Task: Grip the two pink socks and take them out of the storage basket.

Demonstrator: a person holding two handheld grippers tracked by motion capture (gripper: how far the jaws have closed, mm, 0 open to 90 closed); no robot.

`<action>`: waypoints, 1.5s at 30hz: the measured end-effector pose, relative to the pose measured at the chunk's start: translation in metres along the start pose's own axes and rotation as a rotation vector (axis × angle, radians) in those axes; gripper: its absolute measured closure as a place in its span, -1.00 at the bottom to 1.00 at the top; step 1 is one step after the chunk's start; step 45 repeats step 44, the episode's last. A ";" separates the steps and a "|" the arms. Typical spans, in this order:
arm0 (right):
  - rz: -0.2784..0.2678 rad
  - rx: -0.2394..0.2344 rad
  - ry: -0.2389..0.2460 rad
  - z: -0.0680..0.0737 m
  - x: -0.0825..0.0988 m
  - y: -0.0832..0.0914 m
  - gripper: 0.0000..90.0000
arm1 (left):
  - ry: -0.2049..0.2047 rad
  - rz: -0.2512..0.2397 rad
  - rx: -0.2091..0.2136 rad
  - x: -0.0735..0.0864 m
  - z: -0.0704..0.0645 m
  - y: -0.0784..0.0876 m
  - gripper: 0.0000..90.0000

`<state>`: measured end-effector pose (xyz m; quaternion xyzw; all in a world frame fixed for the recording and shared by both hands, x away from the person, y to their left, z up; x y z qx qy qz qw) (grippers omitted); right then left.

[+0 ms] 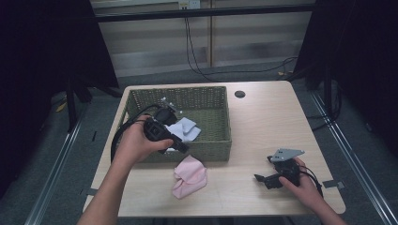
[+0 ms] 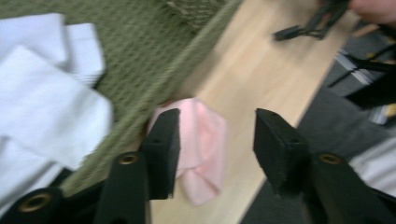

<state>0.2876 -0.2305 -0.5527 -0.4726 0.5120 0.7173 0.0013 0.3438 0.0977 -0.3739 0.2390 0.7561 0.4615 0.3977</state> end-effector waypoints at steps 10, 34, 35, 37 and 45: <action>0.001 0.001 -0.001 0.000 0.000 0.000 -0.78 | -0.012 -0.036 -0.078 0.033 0.020 -0.014 -0.11; 0.001 0.001 -0.001 0.000 0.000 0.000 -0.78 | 0.025 -0.039 -0.137 0.096 0.045 -0.063 -0.30; 0.001 0.001 -0.001 0.000 0.000 0.000 -0.78 | 0.021 -0.039 -0.139 0.099 0.046 -0.065 -0.30; 0.001 0.001 -0.001 0.000 0.000 0.000 -0.78 | 0.026 -0.037 -0.139 0.105 0.046 -0.068 -0.31; 0.001 0.001 -0.001 0.000 0.000 0.000 -0.78 | 0.004 -0.027 -0.133 0.111 0.040 -0.079 -0.31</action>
Point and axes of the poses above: each handheld gripper's, and its own axes: y roughly backward along the jaws, x roughly out of its underside, z roughly to its left, the point moved 6 cm from there along -y, roughly forward along the jaws, and after that the axes turned 3 degrees about z, right-handed, at the moved point
